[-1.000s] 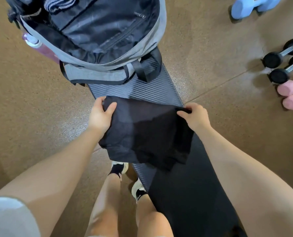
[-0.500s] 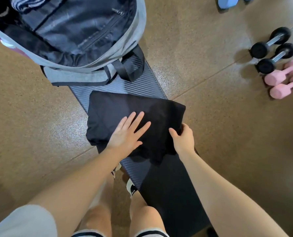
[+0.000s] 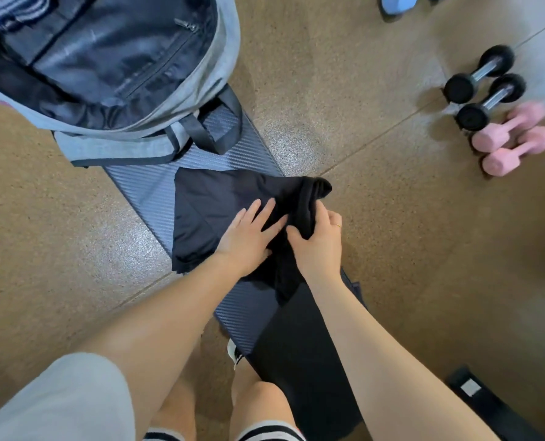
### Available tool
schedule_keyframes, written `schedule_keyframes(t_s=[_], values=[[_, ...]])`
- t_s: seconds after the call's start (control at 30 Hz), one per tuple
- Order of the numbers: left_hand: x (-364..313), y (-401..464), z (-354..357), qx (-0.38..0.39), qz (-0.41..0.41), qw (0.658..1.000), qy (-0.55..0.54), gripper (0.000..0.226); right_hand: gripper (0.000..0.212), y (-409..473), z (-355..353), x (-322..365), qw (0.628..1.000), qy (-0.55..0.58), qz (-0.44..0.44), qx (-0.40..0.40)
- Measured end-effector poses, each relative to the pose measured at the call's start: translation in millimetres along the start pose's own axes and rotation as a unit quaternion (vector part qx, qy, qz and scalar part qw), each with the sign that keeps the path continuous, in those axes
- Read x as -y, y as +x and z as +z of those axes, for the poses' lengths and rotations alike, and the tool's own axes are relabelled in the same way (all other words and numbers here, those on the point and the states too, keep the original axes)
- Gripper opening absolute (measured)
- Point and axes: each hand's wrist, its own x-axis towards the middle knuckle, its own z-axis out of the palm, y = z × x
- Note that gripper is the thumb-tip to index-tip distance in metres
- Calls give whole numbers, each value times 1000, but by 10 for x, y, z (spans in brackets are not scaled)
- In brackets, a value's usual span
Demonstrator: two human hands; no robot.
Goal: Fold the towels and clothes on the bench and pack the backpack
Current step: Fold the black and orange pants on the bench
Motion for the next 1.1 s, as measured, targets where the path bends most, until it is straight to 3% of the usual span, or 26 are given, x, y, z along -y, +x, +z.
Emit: schedule_keyframes(t_s=[0.13,0.2,0.27,0.33,0.4,0.47,0.5,0.57,0.63,0.67,0.77,0.83,0.97,1.1], values=[[308,-284,-130,-57,16,991,-123,58,63,-148,196,278,991,-106,-28,74],[496,-456,-113,-112,-53,980,-154,60,64,-224,315,434,988,-127,-43,77],[666,-580,-85,-124,-124,951,-256,60,64,-303,449,608,987,-124,-60,79],[815,-653,-45,-111,-137,880,-442,54,64,-375,622,766,984,-131,-84,89],[877,-726,-91,-106,-148,760,-624,46,65,-420,820,868,976,-161,-106,104],[939,-748,-149,-153,-197,644,-723,40,67,-423,1012,918,969,-181,-115,122],[988,-745,-163,-182,-226,624,-725,39,70,-415,1099,926,967,-177,-118,140],[1096,-736,-143,-210,-260,646,-686,39,74,-390,1223,925,958,-154,-129,205],[1163,-725,-101,-184,-266,698,-639,43,67,-383,1199,893,946,-141,-152,250],[1174,-711,-96,-163,-267,725,-613,46,60,-385,1129,863,946,-135,-172,241],[1177,-622,-94,-114,-251,791,-547,59,41,-343,878,716,945,-165,-257,117],[1190,-552,-58,-109,-251,814,-513,65,50,-271,803,575,921,-244,-295,73],[1195,-494,-46,-132,-289,815,-485,61,96,-110,975,450,864,-391,-289,129],[1277,-461,-11,-153,-280,790,-524,57,106,51,1234,425,855,-422,-264,148]])
